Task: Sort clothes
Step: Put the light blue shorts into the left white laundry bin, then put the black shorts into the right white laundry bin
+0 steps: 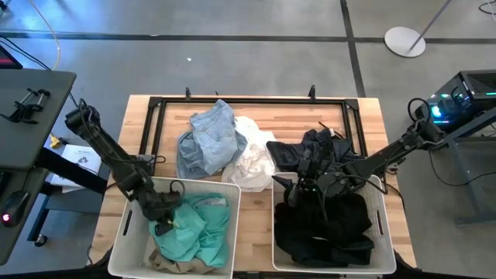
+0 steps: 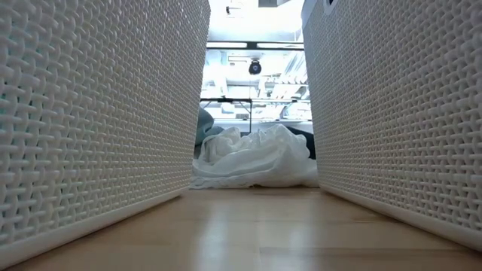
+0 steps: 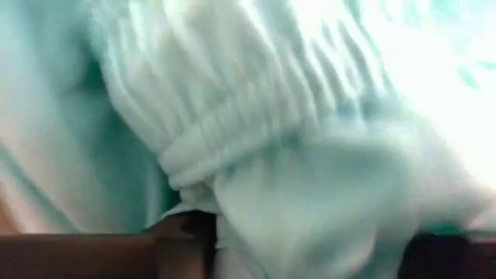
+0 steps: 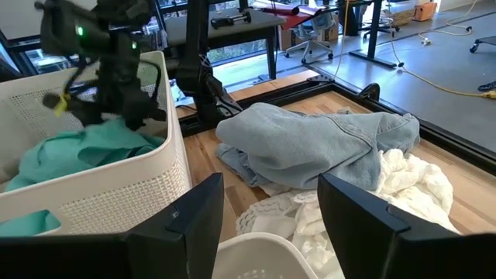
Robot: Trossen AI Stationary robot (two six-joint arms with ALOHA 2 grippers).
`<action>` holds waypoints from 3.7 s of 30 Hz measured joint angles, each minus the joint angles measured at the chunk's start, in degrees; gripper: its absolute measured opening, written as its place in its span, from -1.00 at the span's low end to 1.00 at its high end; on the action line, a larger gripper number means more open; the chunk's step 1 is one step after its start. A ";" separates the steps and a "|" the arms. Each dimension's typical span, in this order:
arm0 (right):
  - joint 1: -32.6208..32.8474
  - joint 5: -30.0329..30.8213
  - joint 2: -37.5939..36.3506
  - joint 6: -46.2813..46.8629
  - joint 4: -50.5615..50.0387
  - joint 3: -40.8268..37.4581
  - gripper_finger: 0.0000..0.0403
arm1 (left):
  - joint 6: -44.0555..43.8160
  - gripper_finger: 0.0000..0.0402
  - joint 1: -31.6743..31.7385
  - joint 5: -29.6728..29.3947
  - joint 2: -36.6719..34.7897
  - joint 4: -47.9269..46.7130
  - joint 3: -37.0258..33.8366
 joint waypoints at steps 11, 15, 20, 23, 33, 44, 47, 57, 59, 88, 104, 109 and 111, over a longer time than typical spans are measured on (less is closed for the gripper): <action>-0.32 0.00 0.00 -0.31 -0.09 0.00 -0.01 | 18.75 -0.18 0.00 -11.44 -7.32 -1.37 11.21; -1.37 0.01 0.00 -0.07 -0.07 0.00 -0.01 | 30.93 -0.22 0.00 -17.99 -7.36 -1.24 17.42; -2.85 -0.31 0.00 -0.04 -0.04 0.00 -0.01 | 41.94 -0.27 0.00 -24.96 -7.38 -3.24 23.34; -3.17 -0.64 0.00 0.51 -0.04 0.00 -0.01 | 43.44 -0.30 0.00 -28.65 -7.30 -6.10 23.99; -3.15 -1.04 0.00 1.05 0.10 0.00 -0.01 | 35.00 -0.49 0.20 -22.96 3.82 -8.11 17.99; -3.15 -1.97 0.00 1.92 0.37 0.02 -0.01 | 30.87 -0.98 0.84 -8.62 25.70 -8.05 17.20; -3.15 -1.97 0.00 1.92 0.39 0.02 -0.01 | 32.83 -0.98 1.53 -5.94 28.70 -5.48 17.29; -3.15 -1.95 0.00 -0.75 -0.09 0.02 -0.01 | 36.12 -0.99 3.63 -5.36 26.76 -3.77 17.01; -3.15 -1.96 0.00 -0.92 -0.06 0.02 -0.01 | 34.36 -0.98 3.63 -7.38 23.84 -4.45 17.01; -3.15 -1.93 0.02 -0.41 -0.04 0.02 -0.01 | 55.77 -0.21 12.76 -48.92 -6.24 3.31 17.10; -12.24 -4.85 0.00 2.68 1.23 0.04 0.00 | 70.93 -0.21 34.65 -43.64 -10.13 2.63 17.10; -19.80 -16.38 -0.13 -0.02 -6.51 5.61 0.12 | 72.00 -0.21 38.61 -41.79 -9.60 1.13 17.10; -23.56 -19.58 0.47 -0.56 -16.80 11.25 0.21 | 71.71 -0.21 39.47 -41.27 -9.23 0.54 17.10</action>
